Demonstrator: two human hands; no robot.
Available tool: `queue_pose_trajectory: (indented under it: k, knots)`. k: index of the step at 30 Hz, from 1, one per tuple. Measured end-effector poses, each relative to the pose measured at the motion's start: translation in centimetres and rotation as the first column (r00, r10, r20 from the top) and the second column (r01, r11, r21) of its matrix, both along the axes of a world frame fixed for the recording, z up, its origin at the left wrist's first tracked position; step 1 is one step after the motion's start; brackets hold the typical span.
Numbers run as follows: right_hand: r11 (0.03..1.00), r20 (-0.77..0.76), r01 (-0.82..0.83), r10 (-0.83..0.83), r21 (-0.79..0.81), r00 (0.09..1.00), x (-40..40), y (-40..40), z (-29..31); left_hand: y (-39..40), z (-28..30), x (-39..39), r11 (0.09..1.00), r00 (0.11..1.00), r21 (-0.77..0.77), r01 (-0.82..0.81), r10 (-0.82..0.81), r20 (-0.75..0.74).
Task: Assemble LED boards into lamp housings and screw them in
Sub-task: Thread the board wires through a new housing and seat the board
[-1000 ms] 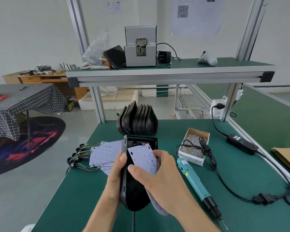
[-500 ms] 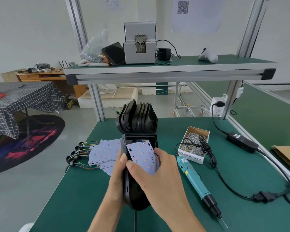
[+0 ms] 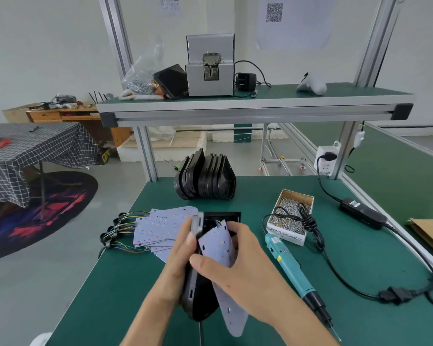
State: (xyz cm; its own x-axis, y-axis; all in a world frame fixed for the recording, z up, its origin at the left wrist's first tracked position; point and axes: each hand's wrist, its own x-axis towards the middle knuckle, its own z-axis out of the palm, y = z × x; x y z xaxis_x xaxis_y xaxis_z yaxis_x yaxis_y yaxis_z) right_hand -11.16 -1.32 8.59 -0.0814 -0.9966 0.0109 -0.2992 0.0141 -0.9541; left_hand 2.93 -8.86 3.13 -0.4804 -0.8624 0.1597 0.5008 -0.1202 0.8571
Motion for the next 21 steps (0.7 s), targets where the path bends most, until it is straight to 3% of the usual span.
queue_pose_trajectory:
  k: [2, 7, 11, 15, 18, 21]
  knots:
    - [0.999, 0.004, -0.004, 0.004, -0.034, 1.0, -0.1, 0.0, -0.2, 0.3, 0.2, -0.1, 0.998, 0.998, 0.035, 0.046, -0.045, -0.033]
    - [0.998, 0.021, -0.027, 0.028, -0.053, 0.999, -0.9, -0.4, -0.4, 0.3, 1.0, -0.4, 0.998, 0.997, 0.053, -0.032, 0.028, 0.067]
    - [0.989, -0.023, -0.142, 0.141, -0.032, 0.99, -1.0, -0.2, -0.3, -0.3, 0.5, -0.3, 0.974, 0.956, -0.169, -0.15, 0.187, 0.226]
    - [0.982, -0.042, -0.185, 0.186, 0.032, 0.982, -1.3, -1.1, 0.2, -0.6, 0.3, -0.4, 0.961, 0.934, -0.184, -0.207, 0.25, 0.255]
    - [0.987, 0.198, -0.08, 0.051, 0.14, 0.979, -1.4, -2.6, -0.3, -0.9, 0.5, -0.6, 0.94, 0.898, -0.288, -0.182, 0.279, 0.341]
    - [0.992, 0.216, -0.039, 0.012, 0.12, 0.976, -2.2, -3.4, -0.7, -1.3, 0.6, -0.5, 0.889, 0.846, -0.445, -0.106, 0.316, 0.43]
